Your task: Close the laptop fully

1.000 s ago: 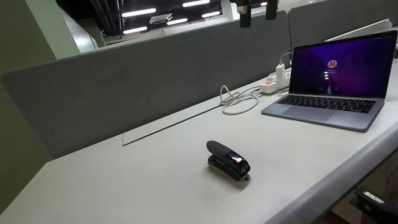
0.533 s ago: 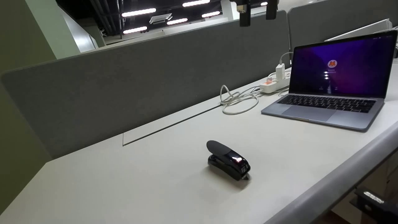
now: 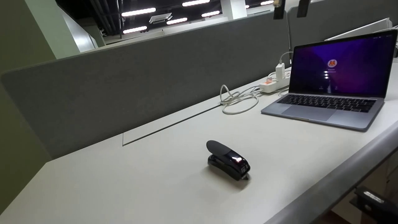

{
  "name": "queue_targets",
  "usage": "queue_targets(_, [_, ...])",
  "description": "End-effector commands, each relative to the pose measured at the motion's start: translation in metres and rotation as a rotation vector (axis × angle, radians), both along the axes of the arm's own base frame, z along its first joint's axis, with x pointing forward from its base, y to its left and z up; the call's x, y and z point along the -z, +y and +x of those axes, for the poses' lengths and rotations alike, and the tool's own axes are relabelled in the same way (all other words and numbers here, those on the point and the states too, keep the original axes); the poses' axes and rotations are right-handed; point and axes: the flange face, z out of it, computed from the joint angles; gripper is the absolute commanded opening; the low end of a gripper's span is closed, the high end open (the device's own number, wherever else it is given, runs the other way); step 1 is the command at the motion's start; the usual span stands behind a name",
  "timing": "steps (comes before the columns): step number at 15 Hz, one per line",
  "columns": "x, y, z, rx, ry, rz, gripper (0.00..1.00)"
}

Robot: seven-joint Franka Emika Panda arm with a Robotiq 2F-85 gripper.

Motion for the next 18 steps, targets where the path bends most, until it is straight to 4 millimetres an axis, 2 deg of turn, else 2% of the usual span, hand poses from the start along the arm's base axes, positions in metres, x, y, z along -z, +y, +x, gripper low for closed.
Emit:
queue_targets(1, [-0.007,-0.065,-0.012,0.059,0.01,-0.108,1.0])
queue_targets(3, [-0.017,-0.105,-0.021,0.123,-0.011,-0.163,1.0])
queue_targets(4, [-0.026,-0.112,-0.027,0.172,0.0,-0.191,1.0])
queue_targets(5, [-0.012,-0.1,-0.014,0.115,0.004,-0.154,1.0])
queue_targets(7, [-0.02,-0.117,-0.022,0.15,0.001,-0.175,1.0])
queue_targets(9, [-0.025,-0.116,-0.025,0.151,-0.003,-0.18,1.0])
queue_targets(11, [-0.021,-0.125,-0.015,0.17,0.003,-0.144,1.0])
queue_targets(13, [-0.014,-0.147,-0.011,0.181,0.054,-0.1,1.0])
queue_targets(18, [-0.007,-0.224,-0.001,0.189,0.06,-0.048,1.0])
